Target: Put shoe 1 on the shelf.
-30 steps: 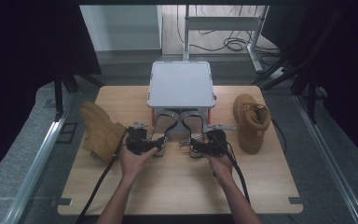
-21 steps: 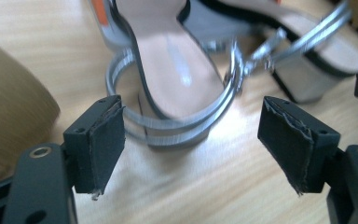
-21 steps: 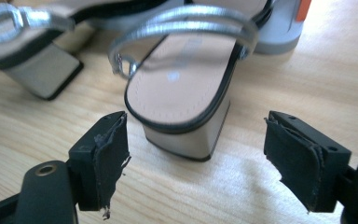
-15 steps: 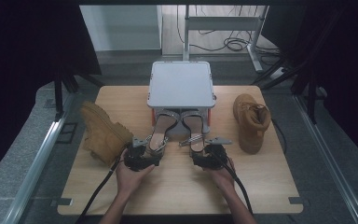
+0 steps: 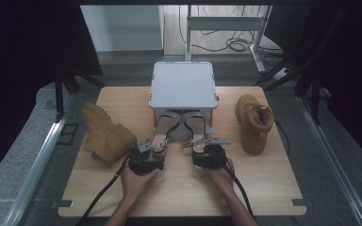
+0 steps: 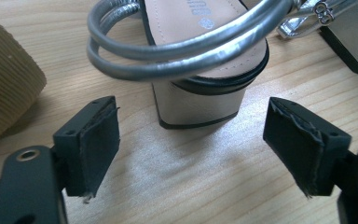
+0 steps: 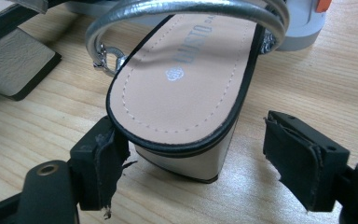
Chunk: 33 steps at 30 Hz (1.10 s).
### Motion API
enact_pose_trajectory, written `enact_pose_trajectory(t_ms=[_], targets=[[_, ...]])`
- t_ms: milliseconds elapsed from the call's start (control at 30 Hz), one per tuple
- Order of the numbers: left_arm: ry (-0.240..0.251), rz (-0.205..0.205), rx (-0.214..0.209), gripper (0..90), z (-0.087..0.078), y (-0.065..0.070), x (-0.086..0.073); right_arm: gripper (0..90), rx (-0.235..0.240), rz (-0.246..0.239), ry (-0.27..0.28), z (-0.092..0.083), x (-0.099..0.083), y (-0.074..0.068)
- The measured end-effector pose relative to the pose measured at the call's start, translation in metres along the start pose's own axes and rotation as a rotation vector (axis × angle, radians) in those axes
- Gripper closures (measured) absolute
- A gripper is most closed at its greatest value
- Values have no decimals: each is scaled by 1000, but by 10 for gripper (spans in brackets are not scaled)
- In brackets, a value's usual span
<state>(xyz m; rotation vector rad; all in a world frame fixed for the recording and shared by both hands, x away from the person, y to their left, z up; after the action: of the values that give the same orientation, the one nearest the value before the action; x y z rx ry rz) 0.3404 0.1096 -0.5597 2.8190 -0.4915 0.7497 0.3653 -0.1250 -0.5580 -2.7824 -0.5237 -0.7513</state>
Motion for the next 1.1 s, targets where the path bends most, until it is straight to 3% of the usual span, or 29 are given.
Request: enact_pose_trajectory(t_ms=[67,200,367,633,733,1100], targets=[[21,-20,-25,226,4,0,6,231,2,6,3,0,1,0],[28,-20,-21,252,12,3,18,233,3,6,4,2,1,0],[24,-9,6,350,17,6,25,245,7,11,5,6,3,-1],[20,-14,24,378,20,6,25,261,1,14,8,7,6,-5],[41,-18,72,400,20,7,25,309,-11,11,9,8,7,-6],[98,-61,110,418,19,5,35,338,-44,20,9,8,7,-9]])
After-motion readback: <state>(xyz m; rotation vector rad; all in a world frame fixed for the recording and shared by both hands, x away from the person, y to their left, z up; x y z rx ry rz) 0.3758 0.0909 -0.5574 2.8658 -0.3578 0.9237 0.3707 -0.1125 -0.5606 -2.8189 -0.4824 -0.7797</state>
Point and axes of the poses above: each handheld gripper's, and its own axes: z roughly forward along the jaws, x roughly out of its top, y roughly to its right, the point moved 4 cm from there along z, roughly forward along the jaws, and after that the axes turned 15 degrees about -y, right-handed, at the moved point
